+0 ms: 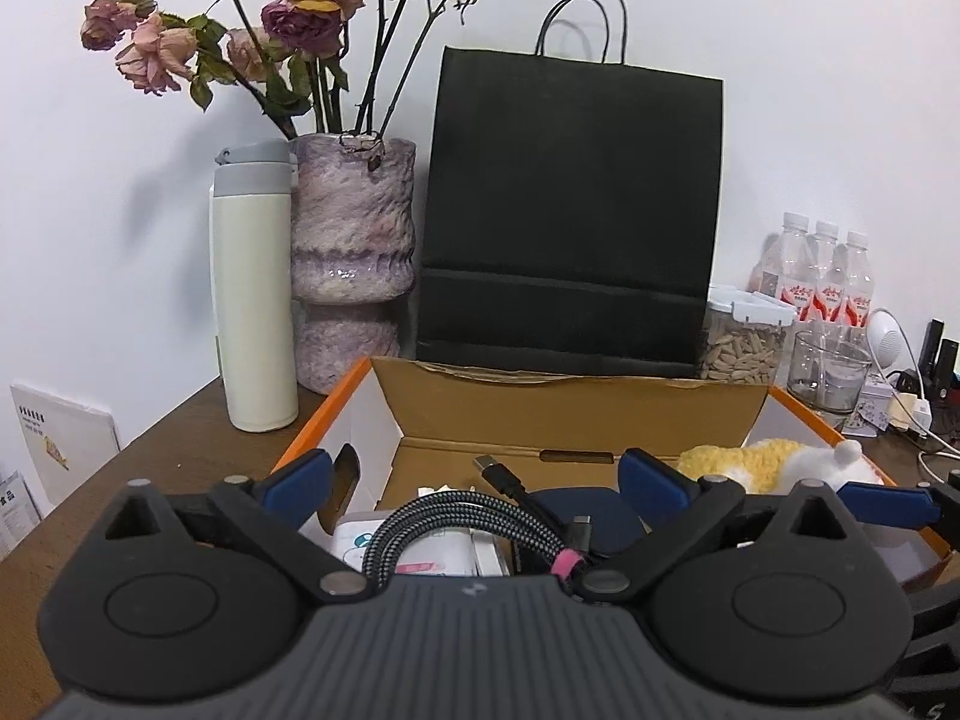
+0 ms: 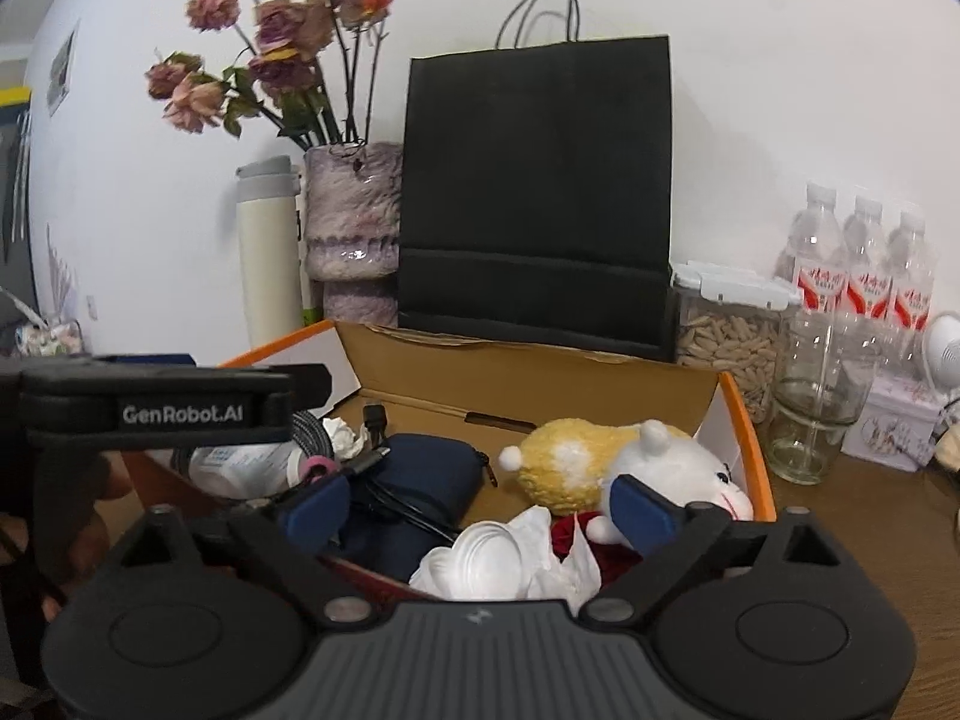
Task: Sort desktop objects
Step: 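Carry the cable and white cap into the box and open both tools, then move both tools back out of the box toward the purple cloth, then grasp the purple cloth pouch with the right tool and lift it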
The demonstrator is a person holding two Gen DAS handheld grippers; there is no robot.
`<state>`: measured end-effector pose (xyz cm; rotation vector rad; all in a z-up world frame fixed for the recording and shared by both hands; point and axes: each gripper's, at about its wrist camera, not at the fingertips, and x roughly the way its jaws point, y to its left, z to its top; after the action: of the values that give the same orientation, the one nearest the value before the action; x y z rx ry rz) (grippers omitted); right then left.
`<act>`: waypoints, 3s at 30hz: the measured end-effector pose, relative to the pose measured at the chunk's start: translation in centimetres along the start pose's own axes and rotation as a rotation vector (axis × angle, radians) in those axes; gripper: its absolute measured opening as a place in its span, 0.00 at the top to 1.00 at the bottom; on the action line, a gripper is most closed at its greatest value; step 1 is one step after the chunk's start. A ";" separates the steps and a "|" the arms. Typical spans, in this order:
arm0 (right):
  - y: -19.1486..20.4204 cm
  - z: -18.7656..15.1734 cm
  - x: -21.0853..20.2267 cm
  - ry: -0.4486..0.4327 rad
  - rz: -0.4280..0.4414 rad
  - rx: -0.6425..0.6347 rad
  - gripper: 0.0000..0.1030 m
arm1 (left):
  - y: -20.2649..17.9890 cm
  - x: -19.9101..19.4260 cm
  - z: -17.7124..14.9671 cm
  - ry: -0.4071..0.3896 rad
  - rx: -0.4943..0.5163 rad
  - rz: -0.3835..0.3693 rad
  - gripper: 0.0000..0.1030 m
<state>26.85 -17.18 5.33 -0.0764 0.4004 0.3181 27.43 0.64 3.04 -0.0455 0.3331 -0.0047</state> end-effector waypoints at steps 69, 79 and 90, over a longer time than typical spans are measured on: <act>4.0 -7.2 -8.1 0.281 0.104 -0.030 0.02 | 5.7 -9.9 -5.6 0.149 0.007 0.054 0.00; 4.1 -7.0 -8.7 0.247 0.118 -0.044 0.35 | 5.6 -10.0 -5.7 0.160 0.012 0.057 0.00; 3.3 -6.5 -10.2 0.162 0.149 0.013 0.89 | 5.5 -9.7 -5.9 0.175 0.024 0.064 0.00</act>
<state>14.49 -17.83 3.32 -0.0594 0.5701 0.4576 16.34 5.95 0.37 -0.0107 0.5091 0.0513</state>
